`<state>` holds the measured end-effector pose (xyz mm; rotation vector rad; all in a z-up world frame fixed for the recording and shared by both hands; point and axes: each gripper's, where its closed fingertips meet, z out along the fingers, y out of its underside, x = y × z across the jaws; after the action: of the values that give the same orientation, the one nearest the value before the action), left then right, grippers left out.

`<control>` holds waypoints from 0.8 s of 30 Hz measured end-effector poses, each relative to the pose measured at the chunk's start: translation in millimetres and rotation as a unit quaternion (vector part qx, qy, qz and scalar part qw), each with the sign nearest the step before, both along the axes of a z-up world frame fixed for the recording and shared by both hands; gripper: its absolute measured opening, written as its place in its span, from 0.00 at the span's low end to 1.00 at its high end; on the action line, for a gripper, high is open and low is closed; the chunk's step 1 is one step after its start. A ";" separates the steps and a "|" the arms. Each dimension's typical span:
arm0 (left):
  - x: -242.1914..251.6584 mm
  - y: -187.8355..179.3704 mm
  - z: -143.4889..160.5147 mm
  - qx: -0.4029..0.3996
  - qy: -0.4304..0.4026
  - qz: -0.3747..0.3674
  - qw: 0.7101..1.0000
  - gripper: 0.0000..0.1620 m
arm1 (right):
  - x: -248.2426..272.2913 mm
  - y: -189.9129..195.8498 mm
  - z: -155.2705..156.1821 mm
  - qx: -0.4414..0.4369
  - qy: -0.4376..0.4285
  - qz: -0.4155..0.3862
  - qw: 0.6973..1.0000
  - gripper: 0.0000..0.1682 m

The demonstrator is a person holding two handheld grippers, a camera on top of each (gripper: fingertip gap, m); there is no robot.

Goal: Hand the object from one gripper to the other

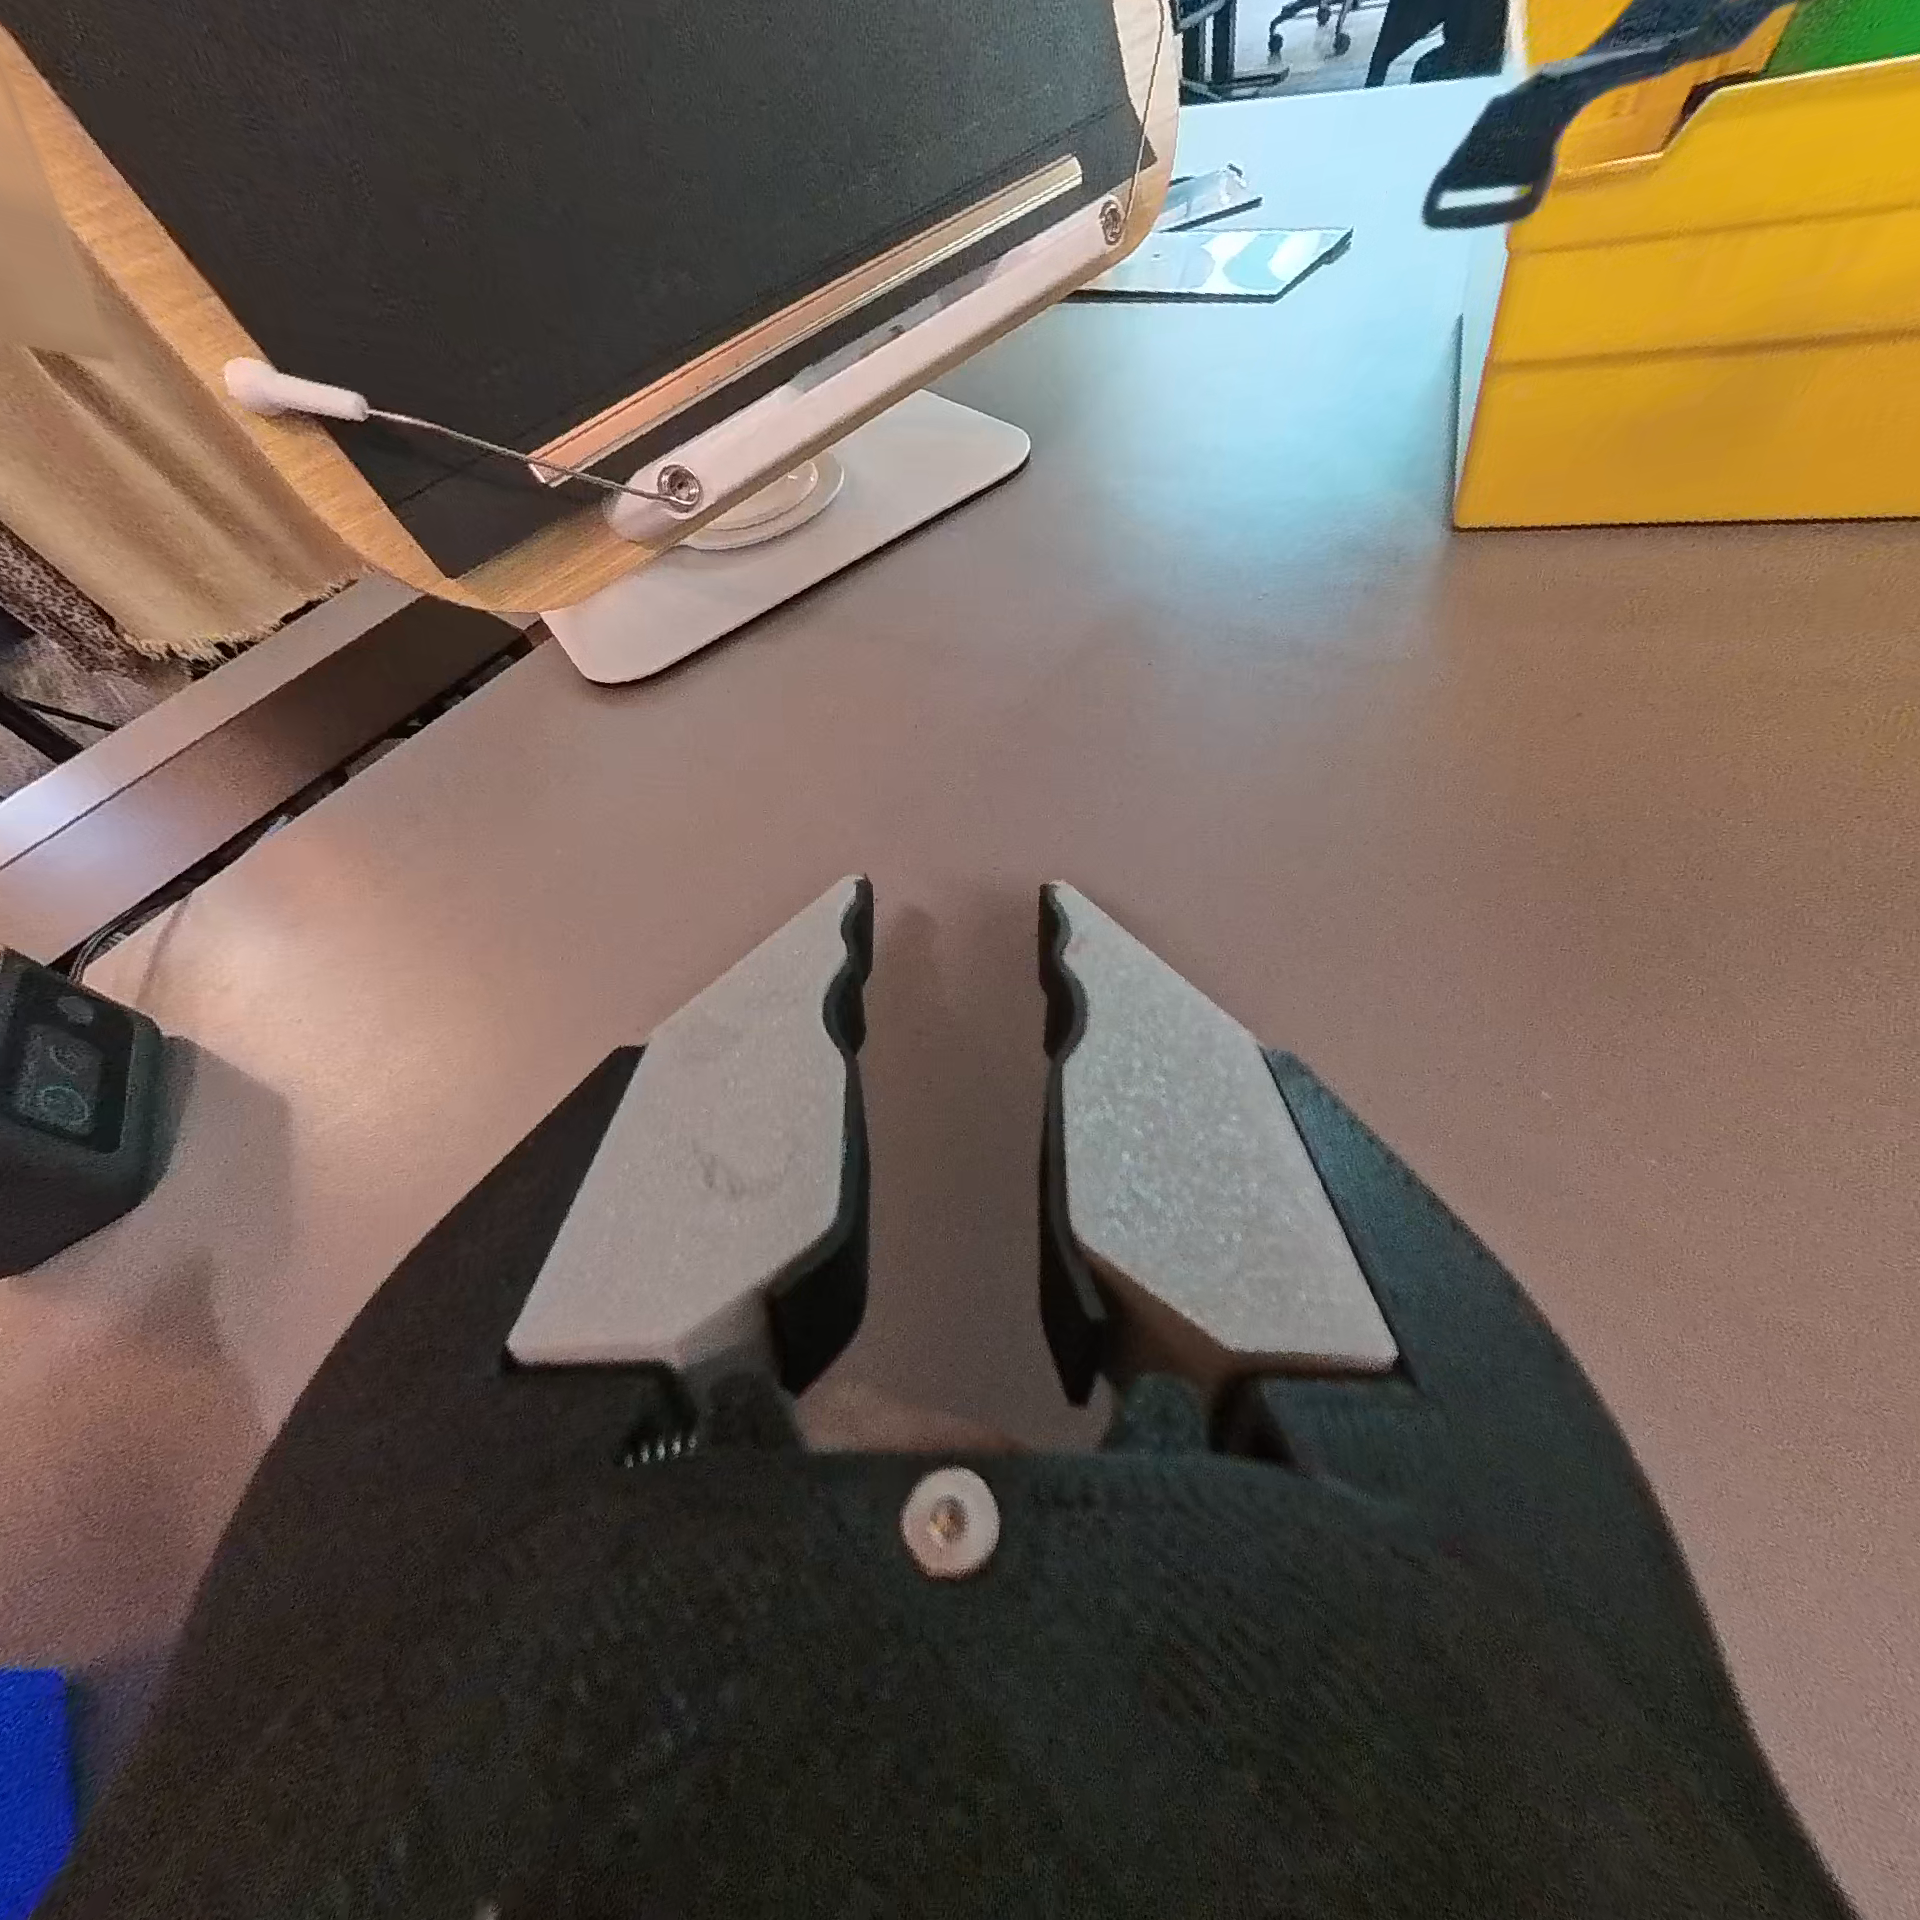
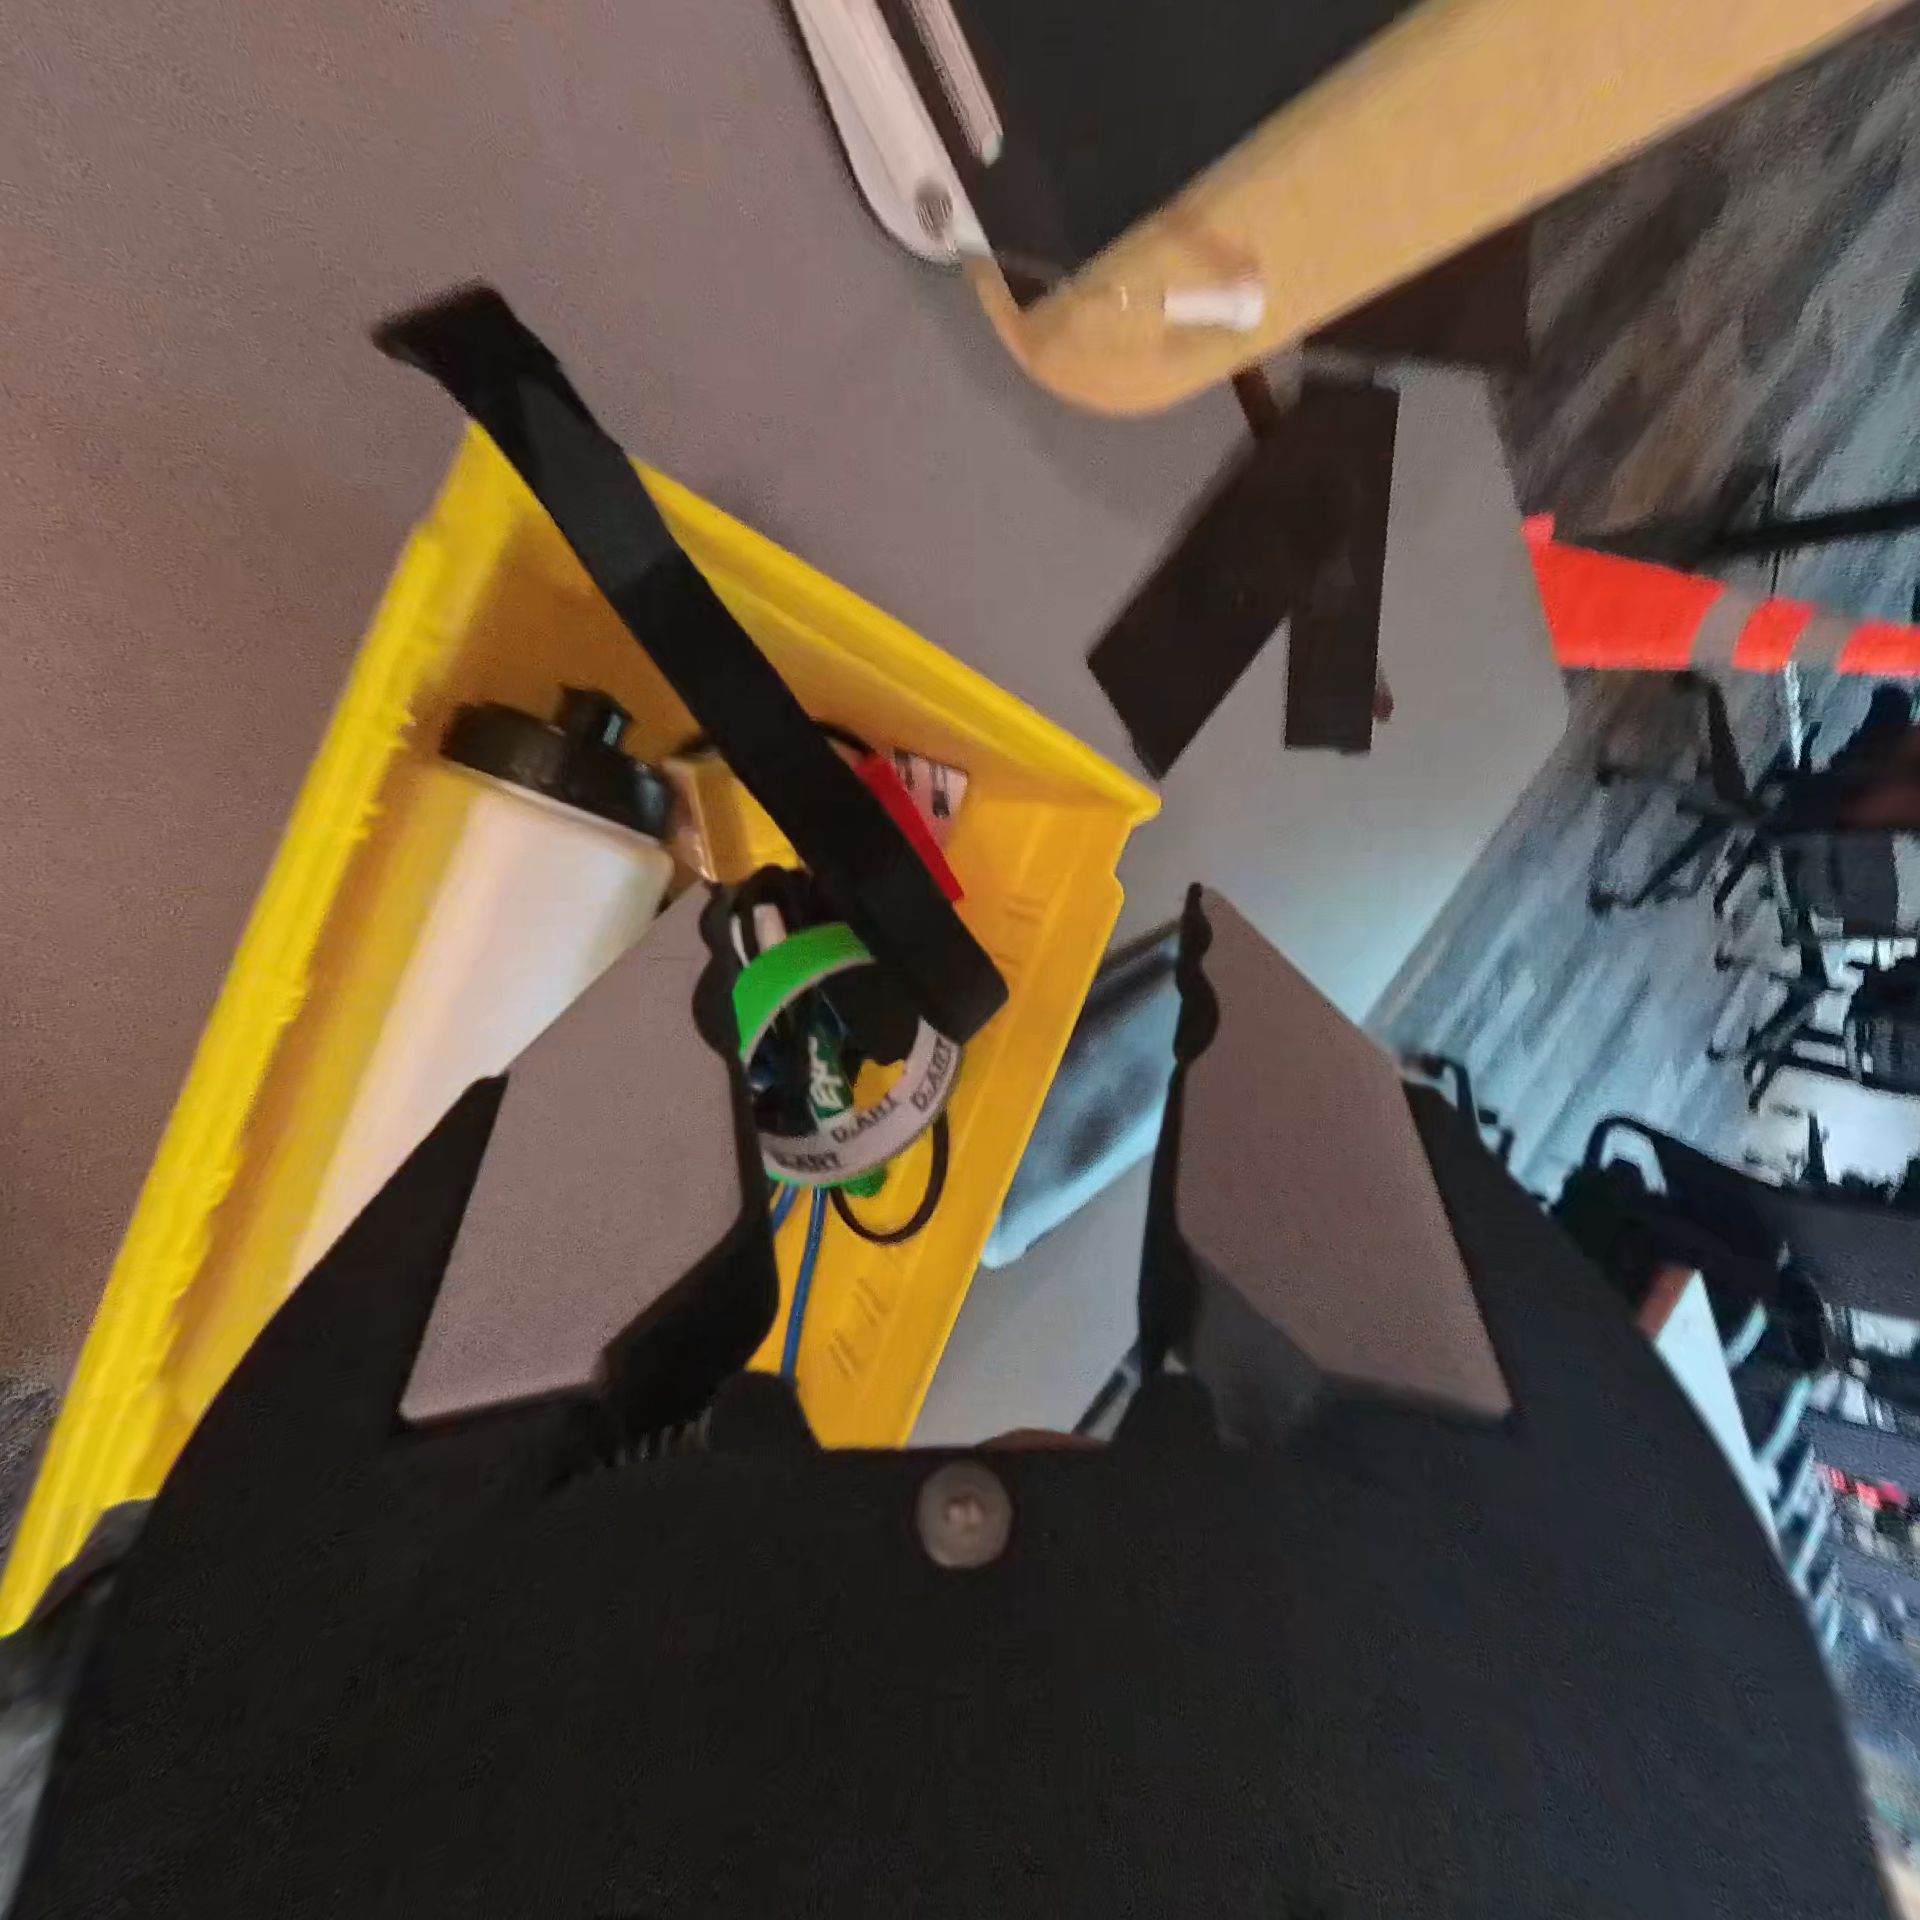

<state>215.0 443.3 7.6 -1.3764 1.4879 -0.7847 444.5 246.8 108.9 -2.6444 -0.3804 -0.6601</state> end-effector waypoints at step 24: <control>-2.1 10.0 11.1 0.009 -0.022 0.044 0.999 0.26 | -180.7 206.6 -87.4 0.383 0.333 0.011 0.862 0.30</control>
<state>212.9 453.3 18.7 -1.3930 1.3872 -0.7392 263.9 453.4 21.5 -1.9096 0.0642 0.1424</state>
